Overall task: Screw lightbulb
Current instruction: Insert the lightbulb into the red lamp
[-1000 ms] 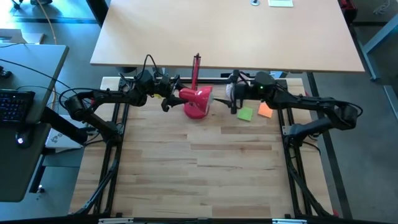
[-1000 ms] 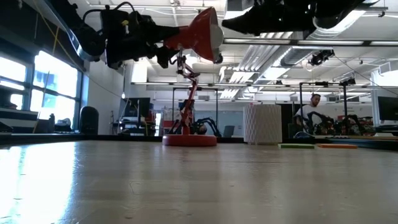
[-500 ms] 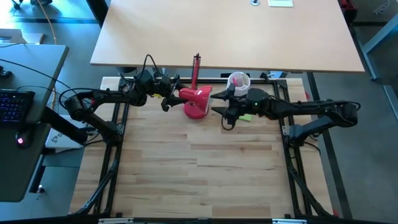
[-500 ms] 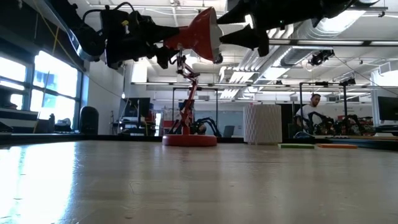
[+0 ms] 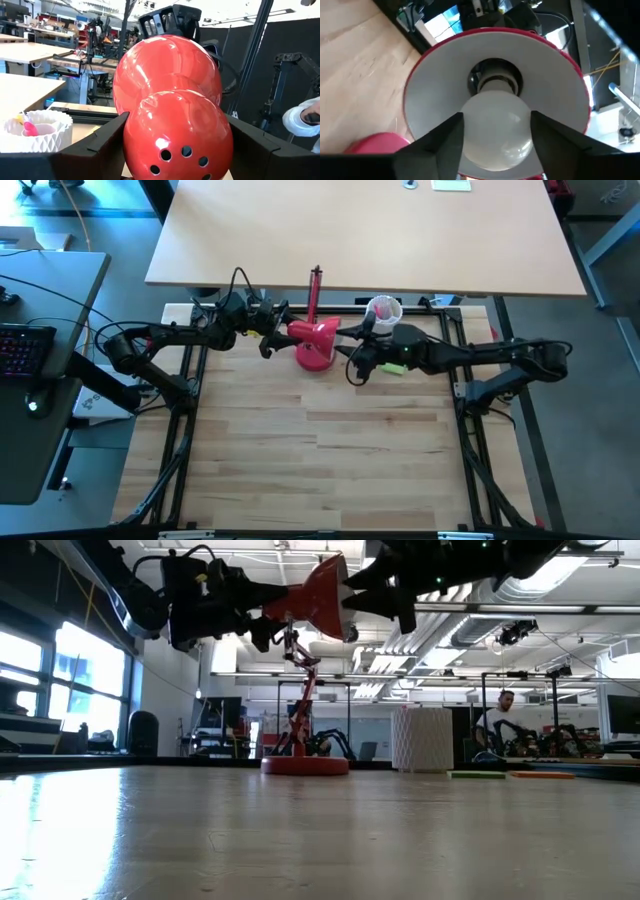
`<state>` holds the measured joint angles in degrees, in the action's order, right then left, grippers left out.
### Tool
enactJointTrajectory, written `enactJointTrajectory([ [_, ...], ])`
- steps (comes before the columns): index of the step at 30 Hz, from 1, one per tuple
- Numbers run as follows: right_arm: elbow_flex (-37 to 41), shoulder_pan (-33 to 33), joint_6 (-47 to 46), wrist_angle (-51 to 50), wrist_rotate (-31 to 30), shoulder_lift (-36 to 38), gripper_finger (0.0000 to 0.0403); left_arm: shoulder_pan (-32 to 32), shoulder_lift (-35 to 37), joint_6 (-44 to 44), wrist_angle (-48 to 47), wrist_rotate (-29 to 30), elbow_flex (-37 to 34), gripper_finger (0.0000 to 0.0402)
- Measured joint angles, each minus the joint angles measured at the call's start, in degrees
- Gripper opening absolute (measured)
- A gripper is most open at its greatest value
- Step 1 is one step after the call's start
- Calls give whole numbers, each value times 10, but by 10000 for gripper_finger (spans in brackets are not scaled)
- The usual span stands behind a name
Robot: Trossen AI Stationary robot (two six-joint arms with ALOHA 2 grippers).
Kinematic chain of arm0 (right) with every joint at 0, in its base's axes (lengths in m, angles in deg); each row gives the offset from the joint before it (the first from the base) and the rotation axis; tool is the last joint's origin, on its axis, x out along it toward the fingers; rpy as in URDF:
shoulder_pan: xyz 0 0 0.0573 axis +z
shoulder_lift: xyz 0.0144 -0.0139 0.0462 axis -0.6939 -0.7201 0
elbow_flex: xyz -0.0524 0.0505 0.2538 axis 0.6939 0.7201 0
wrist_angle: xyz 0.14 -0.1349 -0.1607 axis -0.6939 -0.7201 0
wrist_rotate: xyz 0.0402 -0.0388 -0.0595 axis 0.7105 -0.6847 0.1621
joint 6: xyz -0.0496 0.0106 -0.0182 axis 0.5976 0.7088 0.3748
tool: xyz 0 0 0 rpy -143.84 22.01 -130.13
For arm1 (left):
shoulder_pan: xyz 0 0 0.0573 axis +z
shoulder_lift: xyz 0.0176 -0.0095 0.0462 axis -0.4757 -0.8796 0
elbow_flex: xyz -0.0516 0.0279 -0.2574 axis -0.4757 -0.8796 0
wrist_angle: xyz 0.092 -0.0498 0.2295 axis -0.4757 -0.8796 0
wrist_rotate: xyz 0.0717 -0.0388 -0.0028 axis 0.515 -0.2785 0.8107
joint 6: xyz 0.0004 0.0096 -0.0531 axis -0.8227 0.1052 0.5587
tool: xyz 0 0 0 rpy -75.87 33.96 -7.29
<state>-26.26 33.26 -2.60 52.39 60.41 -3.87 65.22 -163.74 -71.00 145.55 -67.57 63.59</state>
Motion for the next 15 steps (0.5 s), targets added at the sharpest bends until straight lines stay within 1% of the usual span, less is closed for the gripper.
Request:
enactJointTrajectory([
  [3, 0, -13, -46, 9, 33, -1, 187, 0, 0, 0, 0, 1, 0, 257],
  [7, 1, -25, -180, 27, 81, -1, 182, 0, 0, -2, 0, -1, 0, 257],
  [10, 1, -36, -313, 45, 111, -1, 182, 0, 0, -4, 0, -2, 0, 257],
  [15, 1, -64, -592, 74, 149, -2, 181, 0, 0, -6, 0, -1, 0, 257],
])
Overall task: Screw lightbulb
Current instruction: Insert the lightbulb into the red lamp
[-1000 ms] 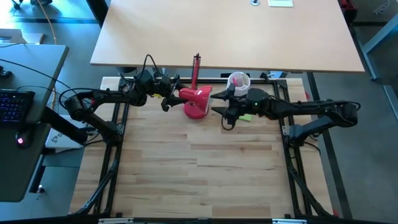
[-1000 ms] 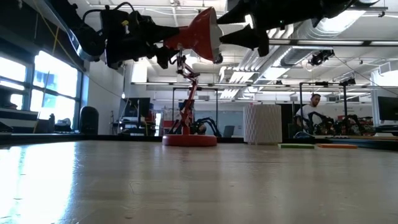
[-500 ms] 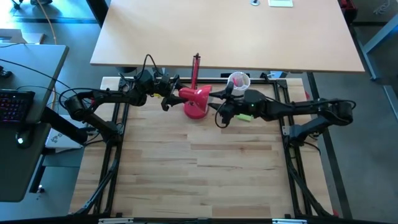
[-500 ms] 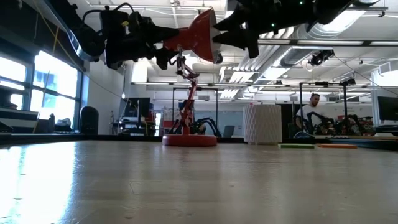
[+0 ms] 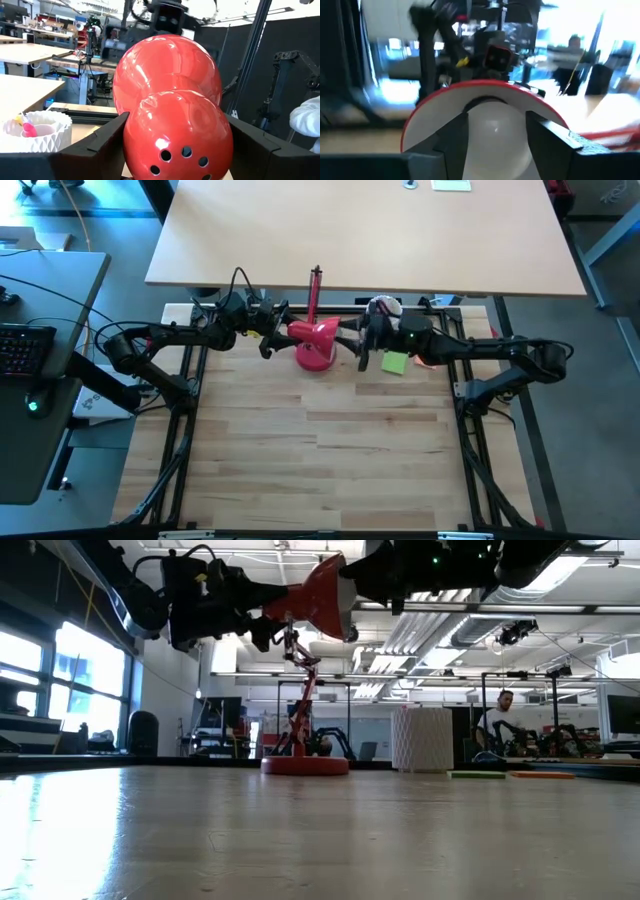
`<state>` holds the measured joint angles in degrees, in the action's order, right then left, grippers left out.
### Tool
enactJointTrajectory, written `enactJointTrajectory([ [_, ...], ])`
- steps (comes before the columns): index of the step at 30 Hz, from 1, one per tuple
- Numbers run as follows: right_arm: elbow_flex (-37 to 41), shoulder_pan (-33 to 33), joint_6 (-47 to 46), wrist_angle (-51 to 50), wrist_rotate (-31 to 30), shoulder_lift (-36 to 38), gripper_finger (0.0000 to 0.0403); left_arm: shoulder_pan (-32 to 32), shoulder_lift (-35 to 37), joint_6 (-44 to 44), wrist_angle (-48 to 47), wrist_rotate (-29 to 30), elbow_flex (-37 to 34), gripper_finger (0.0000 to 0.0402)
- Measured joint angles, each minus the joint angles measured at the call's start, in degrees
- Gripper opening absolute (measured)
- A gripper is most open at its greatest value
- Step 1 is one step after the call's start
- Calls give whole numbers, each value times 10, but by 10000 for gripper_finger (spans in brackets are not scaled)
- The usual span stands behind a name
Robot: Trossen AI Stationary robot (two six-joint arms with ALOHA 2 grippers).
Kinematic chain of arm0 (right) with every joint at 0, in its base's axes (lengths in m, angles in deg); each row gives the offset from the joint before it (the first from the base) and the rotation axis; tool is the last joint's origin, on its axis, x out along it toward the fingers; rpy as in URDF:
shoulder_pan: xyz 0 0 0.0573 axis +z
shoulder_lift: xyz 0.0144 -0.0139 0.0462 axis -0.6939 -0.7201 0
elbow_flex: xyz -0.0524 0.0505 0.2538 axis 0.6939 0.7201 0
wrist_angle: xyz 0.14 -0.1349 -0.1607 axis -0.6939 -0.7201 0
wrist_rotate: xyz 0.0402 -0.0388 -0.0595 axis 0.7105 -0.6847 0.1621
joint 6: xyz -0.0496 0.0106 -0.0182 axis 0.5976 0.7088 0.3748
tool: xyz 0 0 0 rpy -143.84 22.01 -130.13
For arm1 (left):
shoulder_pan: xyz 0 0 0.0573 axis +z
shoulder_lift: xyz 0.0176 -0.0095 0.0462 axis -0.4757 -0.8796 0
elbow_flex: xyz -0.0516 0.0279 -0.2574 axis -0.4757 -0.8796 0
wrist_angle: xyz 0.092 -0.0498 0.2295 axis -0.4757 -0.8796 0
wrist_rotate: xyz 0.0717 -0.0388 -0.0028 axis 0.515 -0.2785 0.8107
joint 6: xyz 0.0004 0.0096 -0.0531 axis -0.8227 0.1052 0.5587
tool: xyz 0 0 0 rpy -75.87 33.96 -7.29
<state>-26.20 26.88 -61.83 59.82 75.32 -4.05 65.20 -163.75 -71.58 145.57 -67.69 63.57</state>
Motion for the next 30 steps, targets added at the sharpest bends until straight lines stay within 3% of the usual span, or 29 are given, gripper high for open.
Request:
enactJointTrajectory([
  [3, 0, -17, -117, 9, 10, 0, 180, 0, 0, 0, 0, 2, 0, 257],
  [6, 0, -31, -139, 12, 43, -1, 180, -1, 0, -1, 0, 3, 0, 257],
  [13, 0, -37, -48, 18, 107, 2, 187, -1, 0, -1, 0, 1, 0, 257],
  [23, -1, -46, 101, -33, 104, 73, 254, -1, 0, -1, 0, -1, 1, 257],
  [30, -1, -46, 326, -165, 82, 135, 256, -1, 0, -1, 0, -1, 1, 257],
])
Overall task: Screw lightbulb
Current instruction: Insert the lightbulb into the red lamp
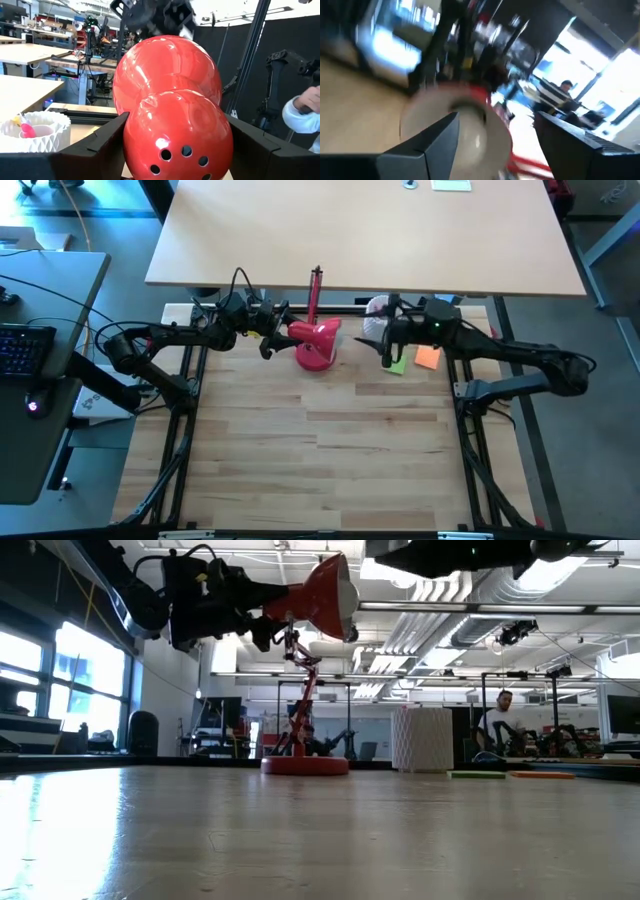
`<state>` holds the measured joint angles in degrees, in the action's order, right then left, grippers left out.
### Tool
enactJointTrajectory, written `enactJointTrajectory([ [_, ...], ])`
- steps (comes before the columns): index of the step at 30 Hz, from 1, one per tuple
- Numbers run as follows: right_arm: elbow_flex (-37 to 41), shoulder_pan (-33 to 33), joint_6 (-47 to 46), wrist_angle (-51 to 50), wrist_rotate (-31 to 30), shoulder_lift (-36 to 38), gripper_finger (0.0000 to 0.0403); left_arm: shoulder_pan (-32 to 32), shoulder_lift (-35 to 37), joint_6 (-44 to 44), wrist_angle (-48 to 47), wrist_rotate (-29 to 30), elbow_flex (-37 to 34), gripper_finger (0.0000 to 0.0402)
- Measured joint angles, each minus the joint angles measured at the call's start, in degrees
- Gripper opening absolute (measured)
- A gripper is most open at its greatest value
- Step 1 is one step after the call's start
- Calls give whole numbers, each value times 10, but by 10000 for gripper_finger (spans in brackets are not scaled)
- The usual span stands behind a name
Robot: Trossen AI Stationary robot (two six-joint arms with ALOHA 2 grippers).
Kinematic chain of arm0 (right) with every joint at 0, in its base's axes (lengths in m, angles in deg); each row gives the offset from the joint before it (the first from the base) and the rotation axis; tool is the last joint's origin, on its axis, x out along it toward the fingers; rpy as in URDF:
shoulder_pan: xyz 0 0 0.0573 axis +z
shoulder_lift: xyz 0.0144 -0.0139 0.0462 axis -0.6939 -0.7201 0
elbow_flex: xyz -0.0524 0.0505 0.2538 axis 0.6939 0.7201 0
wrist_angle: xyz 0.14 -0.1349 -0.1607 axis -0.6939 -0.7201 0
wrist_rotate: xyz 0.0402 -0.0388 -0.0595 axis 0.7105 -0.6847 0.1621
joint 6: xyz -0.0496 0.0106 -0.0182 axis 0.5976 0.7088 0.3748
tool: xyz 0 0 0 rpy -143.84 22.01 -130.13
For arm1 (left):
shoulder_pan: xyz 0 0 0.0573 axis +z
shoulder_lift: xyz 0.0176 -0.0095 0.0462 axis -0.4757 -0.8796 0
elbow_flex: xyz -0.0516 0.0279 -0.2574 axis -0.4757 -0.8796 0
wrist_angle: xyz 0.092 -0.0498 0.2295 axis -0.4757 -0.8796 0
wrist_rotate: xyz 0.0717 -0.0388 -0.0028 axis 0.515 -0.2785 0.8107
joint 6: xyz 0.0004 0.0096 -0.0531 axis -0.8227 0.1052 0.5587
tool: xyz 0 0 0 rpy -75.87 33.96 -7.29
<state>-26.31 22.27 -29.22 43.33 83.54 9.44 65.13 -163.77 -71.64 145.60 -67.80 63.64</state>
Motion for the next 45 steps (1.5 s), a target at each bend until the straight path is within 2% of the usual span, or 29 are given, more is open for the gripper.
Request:
enactJointTrajectory([
  [4, 1, 22, 195, -85, -27, -7, 257, 0, 0, 0, 0, 0, 0, 257],
  [7, 1, 49, 285, -74, -71, -34, 257, 0, 0, 0, 0, 0, 0, 257],
  [12, 1, 93, 394, 21, -164, -84, 257, 0, 0, 0, 0, 0, 0, 257],
  [15, 1, 103, 453, 32, -177, -105, 257, 0, 0, 0, 0, -1, 0, 257],
  [20, 1, 106, 444, 73, -209, -128, 251, 1, 0, 1, -1, -1, 0, 257],
  [25, 1, 104, 344, 90, -196, -131, 219, 1, 0, 1, 0, -1, 0, 257],
  [30, 1, 97, 166, 98, -145, -131, 192, 1, 0, -3, 0, -5, 0, 257],
  [35, 1, 79, -87, 120, -118, -132, 190, 1, 0, -4, 0, -8, 0, 257],
  [42, 1, 40, -558, 144, -103, -132, 188, 0, 0, -5, 0, -3, 0, 257],
  [45, 1, 30, -641, 143, -95, -132, 188, 0, 0, -5, -1, -4, 0, 257],
])
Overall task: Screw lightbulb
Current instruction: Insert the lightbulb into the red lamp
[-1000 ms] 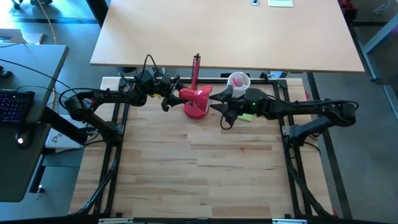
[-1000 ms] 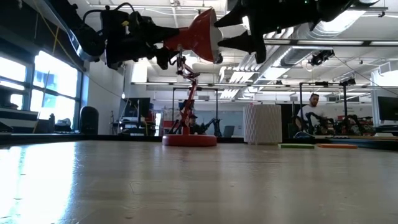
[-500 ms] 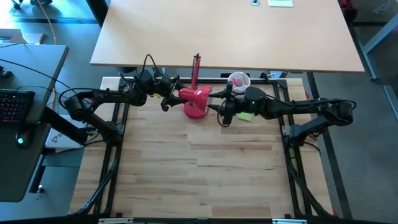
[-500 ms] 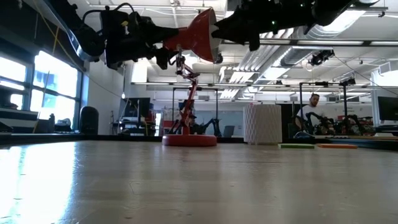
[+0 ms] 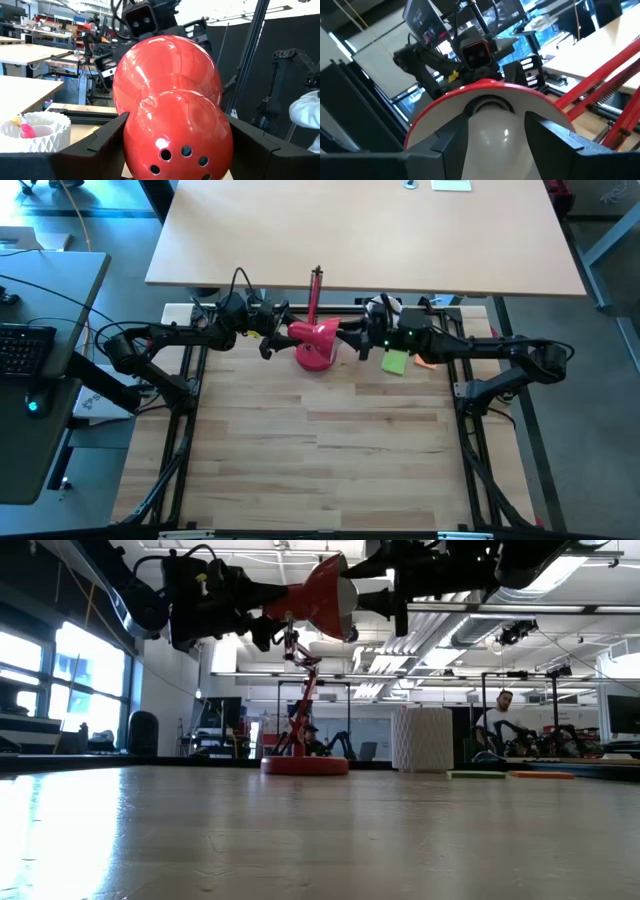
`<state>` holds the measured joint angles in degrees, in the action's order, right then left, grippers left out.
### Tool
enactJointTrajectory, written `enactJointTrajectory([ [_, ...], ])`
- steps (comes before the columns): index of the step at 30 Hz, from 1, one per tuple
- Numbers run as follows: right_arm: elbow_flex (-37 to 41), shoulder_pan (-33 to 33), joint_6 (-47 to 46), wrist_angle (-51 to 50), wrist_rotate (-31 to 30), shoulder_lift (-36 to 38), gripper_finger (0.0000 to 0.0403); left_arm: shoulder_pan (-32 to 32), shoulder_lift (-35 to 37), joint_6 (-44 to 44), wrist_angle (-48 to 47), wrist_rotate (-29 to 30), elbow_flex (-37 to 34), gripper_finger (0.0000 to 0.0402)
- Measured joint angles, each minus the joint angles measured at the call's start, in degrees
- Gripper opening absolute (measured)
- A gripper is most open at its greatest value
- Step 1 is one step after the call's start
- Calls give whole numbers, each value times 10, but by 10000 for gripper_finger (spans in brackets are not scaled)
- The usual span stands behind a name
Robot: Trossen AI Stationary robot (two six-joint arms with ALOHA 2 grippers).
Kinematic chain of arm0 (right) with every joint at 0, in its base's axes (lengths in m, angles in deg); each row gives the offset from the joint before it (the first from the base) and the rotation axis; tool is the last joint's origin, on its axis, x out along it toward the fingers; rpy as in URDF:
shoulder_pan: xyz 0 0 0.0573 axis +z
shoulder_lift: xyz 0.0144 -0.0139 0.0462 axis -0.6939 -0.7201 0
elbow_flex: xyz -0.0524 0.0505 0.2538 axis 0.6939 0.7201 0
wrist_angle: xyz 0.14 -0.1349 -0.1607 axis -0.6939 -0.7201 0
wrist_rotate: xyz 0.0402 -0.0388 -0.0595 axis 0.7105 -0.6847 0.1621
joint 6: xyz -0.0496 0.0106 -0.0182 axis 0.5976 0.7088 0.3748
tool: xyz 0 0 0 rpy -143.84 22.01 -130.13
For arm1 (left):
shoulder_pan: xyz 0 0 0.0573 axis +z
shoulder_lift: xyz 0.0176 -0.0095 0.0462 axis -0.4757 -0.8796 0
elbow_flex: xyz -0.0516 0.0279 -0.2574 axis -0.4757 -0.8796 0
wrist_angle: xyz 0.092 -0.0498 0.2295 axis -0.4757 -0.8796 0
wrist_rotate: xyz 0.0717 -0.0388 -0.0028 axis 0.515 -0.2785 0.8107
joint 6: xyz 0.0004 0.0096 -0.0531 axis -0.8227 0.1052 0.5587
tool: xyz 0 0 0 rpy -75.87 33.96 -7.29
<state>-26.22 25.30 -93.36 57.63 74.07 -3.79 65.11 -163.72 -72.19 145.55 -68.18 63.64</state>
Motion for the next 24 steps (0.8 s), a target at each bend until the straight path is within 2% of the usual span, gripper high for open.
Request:
enactJointTrajectory([
  [7, 0, -29, 70, 5, 50, 6, 188, 0, 0, -1, 0, -2, 0, 257],
  [12, 0, -45, 197, -1, 102, 30, 188, 0, 0, -2, -2, -7, 0, 257],
  [15, 0, -46, 338, -21, 124, 49, 189, 0, 0, -2, -2, -9, 0, 257],
  [18, 0, -32, 537, -70, 134, 62, 189, 0, 0, -4, -3, -9, 0, 257],
  [21, 0, -9, 710, -110, 87, 66, 189, 0, 0, -5, -3, -9, 0, 257],
  [24, 0, 22, 816, -140, 13, 64, 191, 0, 0, -2, -3, -9, 0, 257],
])
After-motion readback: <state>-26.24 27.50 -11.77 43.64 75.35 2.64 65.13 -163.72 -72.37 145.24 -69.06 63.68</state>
